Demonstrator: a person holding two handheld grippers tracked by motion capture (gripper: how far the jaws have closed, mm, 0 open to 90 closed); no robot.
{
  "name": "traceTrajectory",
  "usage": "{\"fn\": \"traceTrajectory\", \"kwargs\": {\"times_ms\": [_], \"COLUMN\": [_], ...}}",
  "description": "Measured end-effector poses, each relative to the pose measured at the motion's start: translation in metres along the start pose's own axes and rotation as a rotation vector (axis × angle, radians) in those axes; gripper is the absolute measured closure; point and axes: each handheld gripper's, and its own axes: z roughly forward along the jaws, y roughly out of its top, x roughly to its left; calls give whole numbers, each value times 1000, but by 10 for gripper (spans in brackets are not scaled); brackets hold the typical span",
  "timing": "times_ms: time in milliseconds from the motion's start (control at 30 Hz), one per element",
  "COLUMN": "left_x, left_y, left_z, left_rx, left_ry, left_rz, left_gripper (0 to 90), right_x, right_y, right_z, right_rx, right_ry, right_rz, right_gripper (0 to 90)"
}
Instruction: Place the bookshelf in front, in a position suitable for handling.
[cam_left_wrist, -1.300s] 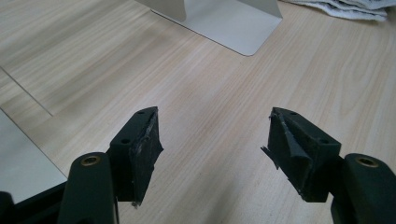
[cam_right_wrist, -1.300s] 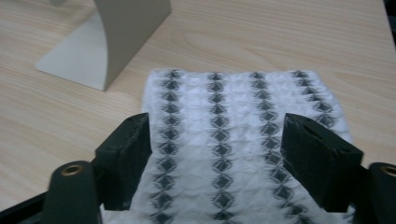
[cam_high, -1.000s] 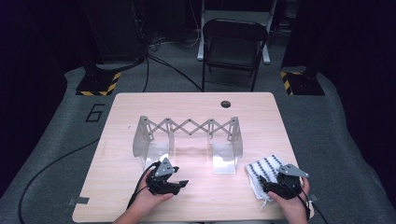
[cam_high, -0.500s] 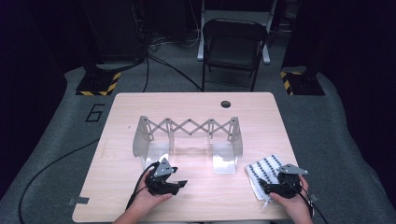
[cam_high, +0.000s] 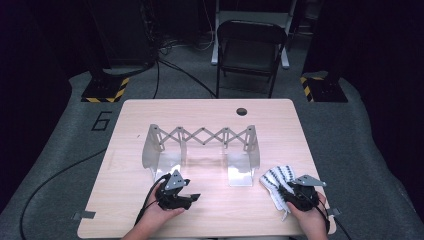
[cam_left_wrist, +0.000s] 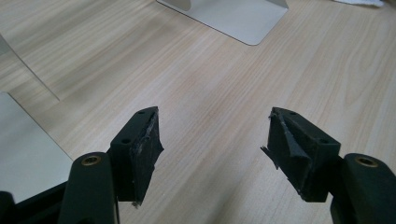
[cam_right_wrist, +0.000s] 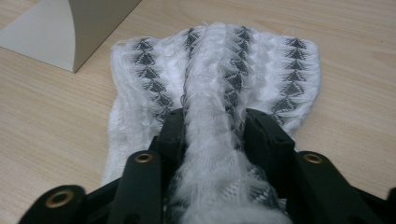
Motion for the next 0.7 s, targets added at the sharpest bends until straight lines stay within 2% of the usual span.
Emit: {"fn": "traceTrajectory", "kwargs": {"times_ms": [33, 67, 133, 167, 200, 233, 267, 300, 333, 467, 700], "left_x": [0, 0, 1, 1, 1, 1, 0, 0, 0, 0, 0], "left_y": [0, 0, -1, -1, -1, -1, -1, -1, -2, -3, -6], "left_z": [0, -1, -1, -1, -2, -2, -2, -2, -2, -3, -6], "left_rx": [1, 1, 0, 0, 7, 7, -1, -1, 1, 7, 1], "left_ry": [1, 3, 4, 4, -2, -2, 4, 4, 13, 12, 29], "left_rz": [-3, -2, 0, 0, -1, -1, -9, -9, -3, -8, -16], "left_gripper": [343, 343, 344, 345, 345, 345, 345, 345, 346, 347, 348], "right_x": [3, 3, 4, 4, 1, 1, -1, -1, 0, 6, 30], "right_y": [1, 2, 3, 3, 4, 4, 4, 4, 7, 18, 48], "right_z": [2, 1, 1, 1, 2, 2, 1, 1, -1, -10, -36], "right_rx": [-13, 10, 8, 8, -2, -2, -6, -6, -45, -133, -313], "right_ry": [-1, 7, 20, 20, 45, 45, 66, 66, 83, 137, 251], "right_rz": [1, -4, 26, 26, 76, 76, 113, 113, 127, 157, 98], "right_gripper": [687, 717, 756, 756, 777, 777, 783, 783, 786, 787, 790]}}
